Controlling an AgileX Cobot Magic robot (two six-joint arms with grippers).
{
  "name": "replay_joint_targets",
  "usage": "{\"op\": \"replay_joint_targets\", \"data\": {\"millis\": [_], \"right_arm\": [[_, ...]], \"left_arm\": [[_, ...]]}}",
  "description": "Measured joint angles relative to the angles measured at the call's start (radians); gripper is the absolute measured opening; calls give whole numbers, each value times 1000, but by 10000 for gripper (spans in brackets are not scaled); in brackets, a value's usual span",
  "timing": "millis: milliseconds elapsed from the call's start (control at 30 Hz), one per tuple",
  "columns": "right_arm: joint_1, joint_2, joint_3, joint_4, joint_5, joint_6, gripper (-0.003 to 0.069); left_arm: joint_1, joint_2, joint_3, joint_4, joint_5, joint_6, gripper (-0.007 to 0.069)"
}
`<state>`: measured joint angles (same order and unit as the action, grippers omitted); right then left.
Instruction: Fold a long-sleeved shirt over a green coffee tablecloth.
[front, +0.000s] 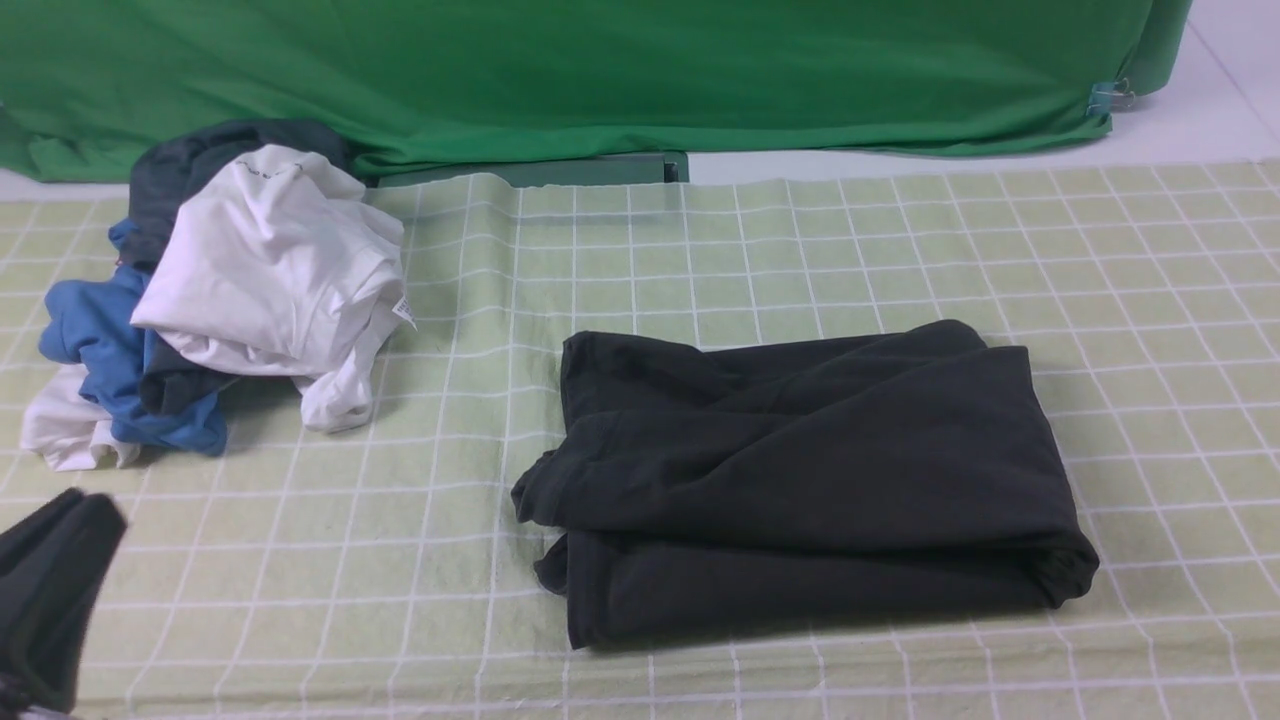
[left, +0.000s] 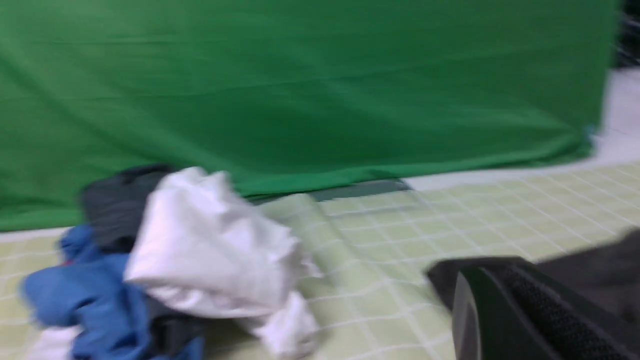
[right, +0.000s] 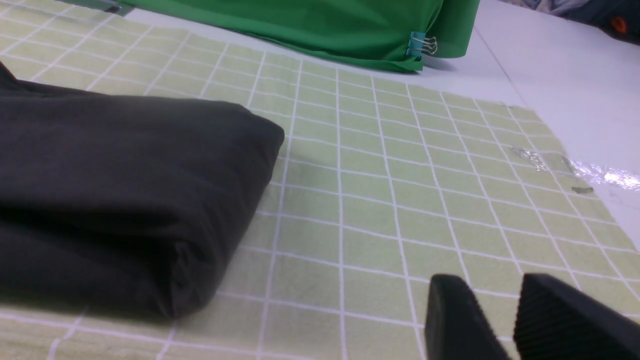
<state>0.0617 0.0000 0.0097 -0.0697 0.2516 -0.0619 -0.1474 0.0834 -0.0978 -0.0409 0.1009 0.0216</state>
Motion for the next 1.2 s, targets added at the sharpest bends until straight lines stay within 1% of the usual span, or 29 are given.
{"op": "replay_joint_targets", "data": {"millis": [67,167,300,333,567,833,1200], "right_arm": [[0,0,0,0,0,0,207],[0,0,0,0,0,0,216],[0,0,0,0,0,0,231],[0,0,0,0,0,0,232],[0,0,0,0,0,0,237],[0,0,0,0,0,0,237],[0,0,0,0,0,0,237]], "left_arm": [[74,-61,46,7,0,-22,41],[104,-80,90,9,-3,-28,41],[105,-83,102,20,-1,-40,41],[100,-83,102,41,8,-47,41],[87,-83,102,70,124,-64,41],[130,-83,102,73,133,-66,41],[133,-83,102,73,133,-66,41]]}}
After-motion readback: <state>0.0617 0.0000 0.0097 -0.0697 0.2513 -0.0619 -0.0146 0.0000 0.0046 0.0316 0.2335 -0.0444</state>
